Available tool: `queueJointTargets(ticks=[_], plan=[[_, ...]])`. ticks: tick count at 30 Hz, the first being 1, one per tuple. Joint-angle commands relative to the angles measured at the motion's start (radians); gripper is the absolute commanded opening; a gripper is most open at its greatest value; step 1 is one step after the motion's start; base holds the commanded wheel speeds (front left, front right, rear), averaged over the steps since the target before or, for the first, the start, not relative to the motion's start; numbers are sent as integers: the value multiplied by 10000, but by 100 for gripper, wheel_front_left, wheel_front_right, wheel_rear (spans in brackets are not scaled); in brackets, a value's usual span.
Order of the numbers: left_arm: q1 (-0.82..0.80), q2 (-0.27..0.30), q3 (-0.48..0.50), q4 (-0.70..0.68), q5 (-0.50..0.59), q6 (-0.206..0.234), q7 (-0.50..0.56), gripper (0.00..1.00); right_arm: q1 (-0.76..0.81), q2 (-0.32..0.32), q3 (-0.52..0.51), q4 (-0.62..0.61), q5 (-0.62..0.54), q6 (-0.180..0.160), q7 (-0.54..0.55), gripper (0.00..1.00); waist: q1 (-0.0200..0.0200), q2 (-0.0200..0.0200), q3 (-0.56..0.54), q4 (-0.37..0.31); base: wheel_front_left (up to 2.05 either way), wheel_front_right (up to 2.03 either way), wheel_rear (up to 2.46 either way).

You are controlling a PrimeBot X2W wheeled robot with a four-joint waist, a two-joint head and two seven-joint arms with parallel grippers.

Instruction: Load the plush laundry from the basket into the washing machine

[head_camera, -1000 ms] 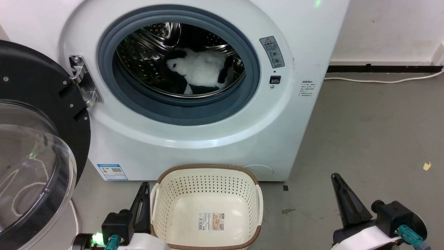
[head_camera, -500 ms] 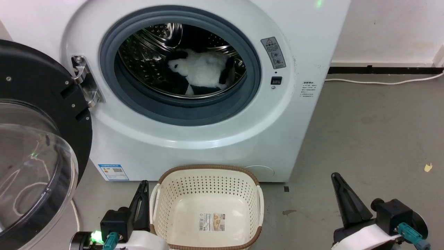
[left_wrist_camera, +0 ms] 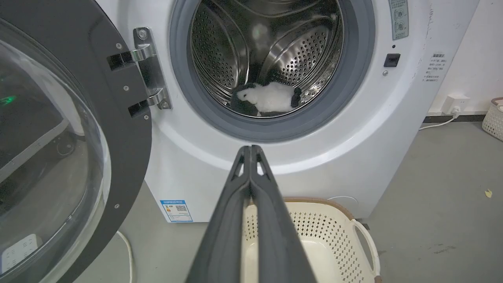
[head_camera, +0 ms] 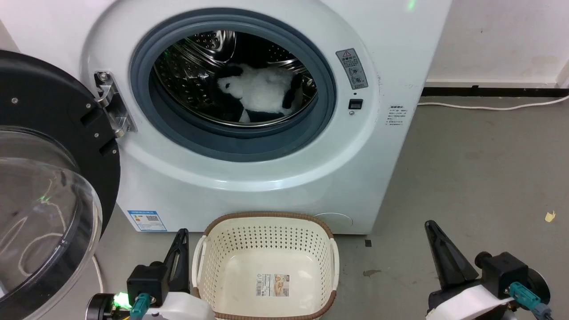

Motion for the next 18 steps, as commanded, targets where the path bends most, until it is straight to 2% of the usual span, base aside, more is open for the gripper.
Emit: queueJointTargets(ticks=[1, 18], plan=[[-3, -47, 61, -64, 82, -37, 40, 0, 16, -3, -36, -76, -90, -3, 38, 0, 0, 0, -3, 3, 0, 0, 0], [-4, -160, 318, -272, 347, -214, 387, 0, 22, -4, -93, -247, -211, -5, 387, 0, 0, 0, -48, 56, 0, 0, 0]])
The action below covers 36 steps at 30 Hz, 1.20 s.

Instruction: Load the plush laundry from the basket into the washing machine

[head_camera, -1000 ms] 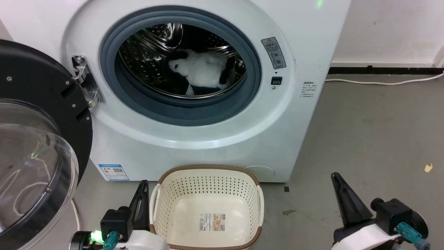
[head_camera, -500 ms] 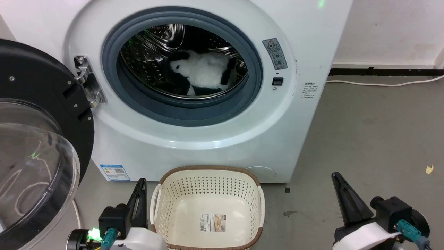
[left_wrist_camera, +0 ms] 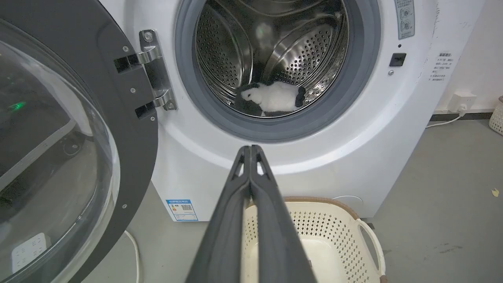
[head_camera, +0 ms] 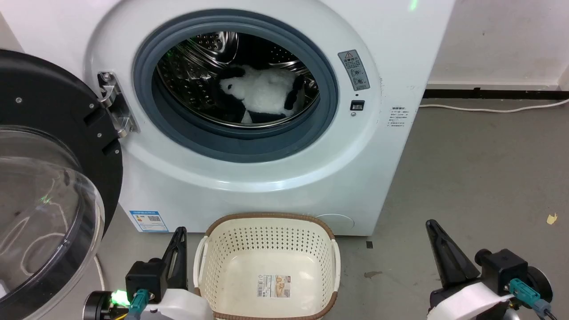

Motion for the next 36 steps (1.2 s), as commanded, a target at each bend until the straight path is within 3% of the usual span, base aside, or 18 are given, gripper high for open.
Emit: queueJointTargets(ticks=[1, 36], plan=[[-4, -63, 84, -93, 89, -67, 47, 0, 23, -4, -33, -77, -90, -5, 49, 0, 0, 0, -3, 4, 0, 0, 0], [-6, -323, 674, -571, 697, -473, 843, 0, 37, -7, -163, -470, -366, -8, 850, 0, 0, 0, -107, 125, 0, 0, 0]])
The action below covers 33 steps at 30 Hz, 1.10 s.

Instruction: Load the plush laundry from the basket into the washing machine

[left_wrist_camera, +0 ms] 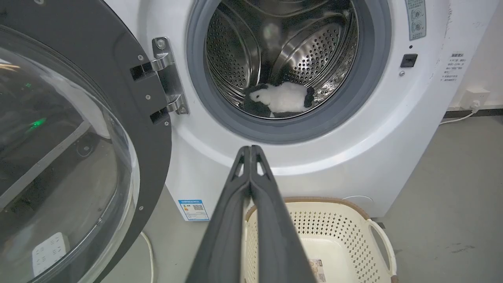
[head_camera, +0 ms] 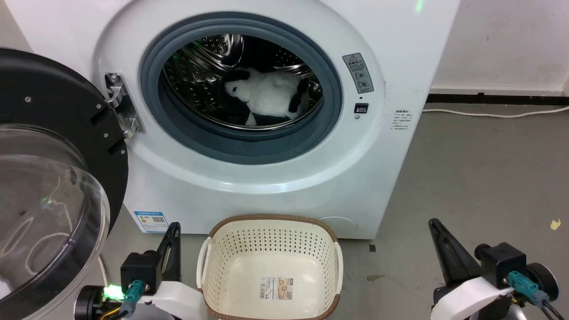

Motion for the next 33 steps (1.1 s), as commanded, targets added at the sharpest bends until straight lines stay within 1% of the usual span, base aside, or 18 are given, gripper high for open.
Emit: queueJointTargets(ticks=[1, 22, 33], plan=[[-6, -56, 77, -72, 90, -71, 57, 0, 37, -7, -20, -75, -65, -8, 33, 0, 0, 0, -2, 2, 0, 0, 0], [-7, -202, 410, -342, 433, -300, 506, 0, 45, -8, -94, -297, -221, -9, 485, 0, 0, 0, -61, 71, 0, 0, 0], [-7, -204, 415, -346, 438, -304, 513, 0, 46, -8, -95, -300, -223, -9, 492, 0, 0, 0, -61, 72, 0, 0, 0]])
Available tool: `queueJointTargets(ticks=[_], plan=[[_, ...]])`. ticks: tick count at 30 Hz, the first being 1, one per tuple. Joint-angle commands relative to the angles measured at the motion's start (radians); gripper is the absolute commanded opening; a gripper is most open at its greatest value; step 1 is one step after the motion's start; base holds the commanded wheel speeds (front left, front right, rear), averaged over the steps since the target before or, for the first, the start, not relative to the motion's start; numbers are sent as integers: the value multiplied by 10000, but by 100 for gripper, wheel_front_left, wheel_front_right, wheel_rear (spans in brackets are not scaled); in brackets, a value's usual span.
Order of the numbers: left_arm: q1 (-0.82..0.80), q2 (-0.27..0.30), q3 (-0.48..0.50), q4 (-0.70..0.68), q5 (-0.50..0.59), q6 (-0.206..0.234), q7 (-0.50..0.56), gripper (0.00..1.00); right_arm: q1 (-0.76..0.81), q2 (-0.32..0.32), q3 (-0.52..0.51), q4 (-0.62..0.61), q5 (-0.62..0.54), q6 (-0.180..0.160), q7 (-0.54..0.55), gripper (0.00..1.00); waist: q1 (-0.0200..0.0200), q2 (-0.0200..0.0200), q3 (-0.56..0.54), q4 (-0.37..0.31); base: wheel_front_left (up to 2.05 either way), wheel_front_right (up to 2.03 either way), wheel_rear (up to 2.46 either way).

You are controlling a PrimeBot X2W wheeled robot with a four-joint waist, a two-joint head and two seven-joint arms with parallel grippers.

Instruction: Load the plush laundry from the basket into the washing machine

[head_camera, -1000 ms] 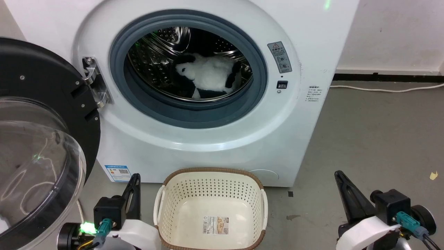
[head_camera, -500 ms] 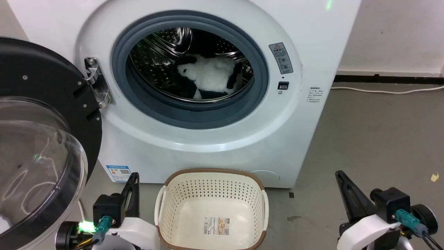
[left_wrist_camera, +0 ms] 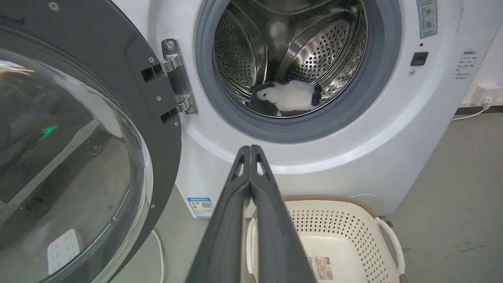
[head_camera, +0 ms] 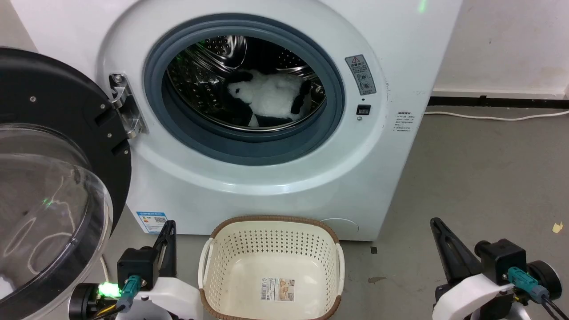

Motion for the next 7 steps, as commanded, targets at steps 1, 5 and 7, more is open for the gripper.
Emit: queueJointTargets(ticks=[1, 5, 7], plan=[[-6, -3, 12, -47, 26, -43, 3, 0, 46, -8, -22, -47, -76, -9, 5, 0, 0, 0, 0, 0, 0, 0, 0], [-6, -3, 12, -47, 26, -43, 3, 0, 46, -8, -22, -47, -76, -9, 5, 0, 0, 0, 0, 0, 0, 0, 0], [-6, -3, 12, -47, 26, -43, 3, 0, 46, -8, -22, -47, -76, -9, 5, 0, 0, 0, 0, 0, 0, 0, 0]])
